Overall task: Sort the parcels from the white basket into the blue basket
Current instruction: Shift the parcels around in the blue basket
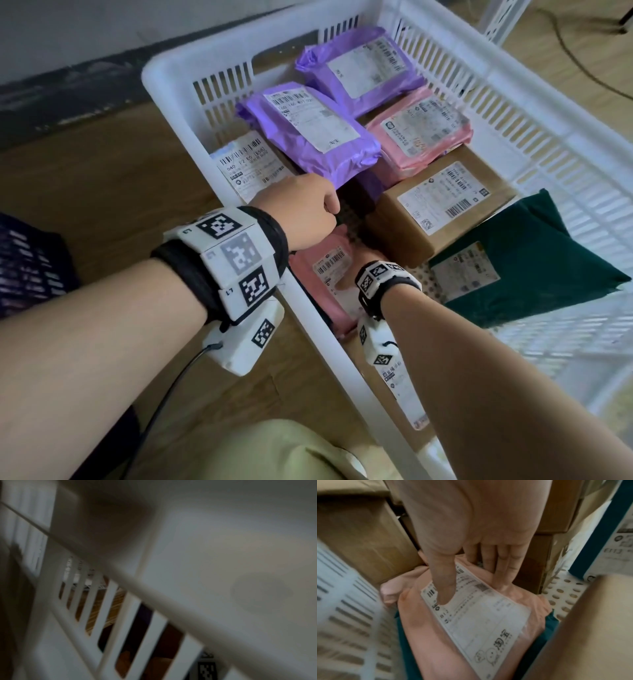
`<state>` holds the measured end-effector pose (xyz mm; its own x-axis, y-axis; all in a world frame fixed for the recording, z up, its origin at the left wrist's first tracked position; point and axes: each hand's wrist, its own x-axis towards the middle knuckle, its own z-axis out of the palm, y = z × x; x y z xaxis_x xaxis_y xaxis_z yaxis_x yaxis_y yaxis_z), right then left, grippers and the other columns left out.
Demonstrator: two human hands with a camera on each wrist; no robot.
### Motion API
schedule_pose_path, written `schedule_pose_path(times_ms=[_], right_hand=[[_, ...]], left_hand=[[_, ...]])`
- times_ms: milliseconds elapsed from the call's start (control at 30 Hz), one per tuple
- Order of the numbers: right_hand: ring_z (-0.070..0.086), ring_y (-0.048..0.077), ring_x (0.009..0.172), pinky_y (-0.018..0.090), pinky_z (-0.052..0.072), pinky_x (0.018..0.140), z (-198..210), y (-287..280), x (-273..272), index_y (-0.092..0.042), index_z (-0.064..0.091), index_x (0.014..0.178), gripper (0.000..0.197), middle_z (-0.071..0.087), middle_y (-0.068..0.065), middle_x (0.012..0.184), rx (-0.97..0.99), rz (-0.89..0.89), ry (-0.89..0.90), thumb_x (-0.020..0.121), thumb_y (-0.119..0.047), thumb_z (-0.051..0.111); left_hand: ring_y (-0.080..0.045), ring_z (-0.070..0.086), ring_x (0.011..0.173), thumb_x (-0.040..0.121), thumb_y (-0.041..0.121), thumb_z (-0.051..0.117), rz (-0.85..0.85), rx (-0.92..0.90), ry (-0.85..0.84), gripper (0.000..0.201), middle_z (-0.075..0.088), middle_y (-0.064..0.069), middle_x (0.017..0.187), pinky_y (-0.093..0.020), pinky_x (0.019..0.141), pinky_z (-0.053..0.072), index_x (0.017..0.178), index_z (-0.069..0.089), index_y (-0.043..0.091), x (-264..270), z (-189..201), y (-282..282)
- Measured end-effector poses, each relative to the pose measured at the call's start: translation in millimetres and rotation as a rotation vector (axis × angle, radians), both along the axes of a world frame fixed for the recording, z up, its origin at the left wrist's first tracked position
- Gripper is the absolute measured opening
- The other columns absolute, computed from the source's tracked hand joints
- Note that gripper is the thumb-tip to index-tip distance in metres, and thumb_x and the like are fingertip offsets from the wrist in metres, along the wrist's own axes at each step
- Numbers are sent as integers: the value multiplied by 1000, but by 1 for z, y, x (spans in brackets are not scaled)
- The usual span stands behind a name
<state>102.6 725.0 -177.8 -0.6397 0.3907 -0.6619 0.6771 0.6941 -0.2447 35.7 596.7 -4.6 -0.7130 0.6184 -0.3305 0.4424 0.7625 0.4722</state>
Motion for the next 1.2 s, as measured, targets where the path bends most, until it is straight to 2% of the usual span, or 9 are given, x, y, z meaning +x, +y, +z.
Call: schedule_pose_path(times_ms=[133,267,433,533,633,700,967,1033,1200], right_hand=[[50,30,123,38,44,100,-7,-15,3,-20,40,139,59,49,10,138,8,143,-37,85,-22,65],[54,25,117,27,43,89,-5,-17,6,-26,31,142,72,50,2,136,24,53,-6,81,-20,67],[60,24,98,26,45,76,49,8,-9,-18,60,123,36,62,2,116,106,70,-99,91,-32,51],[56,28,115,31,46,88,87,13,-6,-13,59,124,35,59,7,126,142,82,-56,93,-22,50],[57,32,111,39,49,93,124,11,-7,-6,53,130,39,58,12,122,280,165,-14,94,-14,42],[56,32,114,35,47,94,169,-3,-4,-6,51,132,39,57,13,125,298,130,28,96,-17,41],[53,26,122,37,43,102,311,-107,3,-6,56,128,36,56,12,132,332,254,279,96,-11,42],[50,27,125,38,40,105,336,-142,5,-9,56,131,38,54,13,134,304,253,379,96,-14,43],[38,23,136,35,33,111,370,-237,-3,-23,47,139,42,38,1,150,414,505,403,98,-17,38]], left_hand=[[-17,57,105,86,23,53,3,-12,14,18,62,9,111,-32,94,46,98,61,34,0,-1,0],[-19,56,106,87,24,52,-22,-18,52,20,62,6,114,-30,91,44,104,60,31,0,0,0],[-19,57,106,87,22,52,-3,15,9,20,62,5,114,-31,93,45,104,60,30,2,5,-1],[-19,57,106,87,19,53,41,94,12,20,63,6,113,-27,92,44,104,62,26,3,23,-6],[-20,57,105,88,18,52,44,130,64,20,63,6,112,-27,90,45,105,62,24,2,51,-21],[-21,57,107,88,20,54,49,149,86,20,62,4,115,-29,93,45,106,61,24,2,69,-37],[-24,54,113,90,18,53,167,148,169,28,53,-5,133,-28,88,43,118,59,19,13,138,-144],[-22,56,106,91,21,52,190,121,225,28,56,-3,130,-25,80,42,119,58,21,18,157,-182],[-22,52,116,93,23,51,264,67,303,36,52,-2,134,-29,88,42,129,51,19,34,193,-285]])
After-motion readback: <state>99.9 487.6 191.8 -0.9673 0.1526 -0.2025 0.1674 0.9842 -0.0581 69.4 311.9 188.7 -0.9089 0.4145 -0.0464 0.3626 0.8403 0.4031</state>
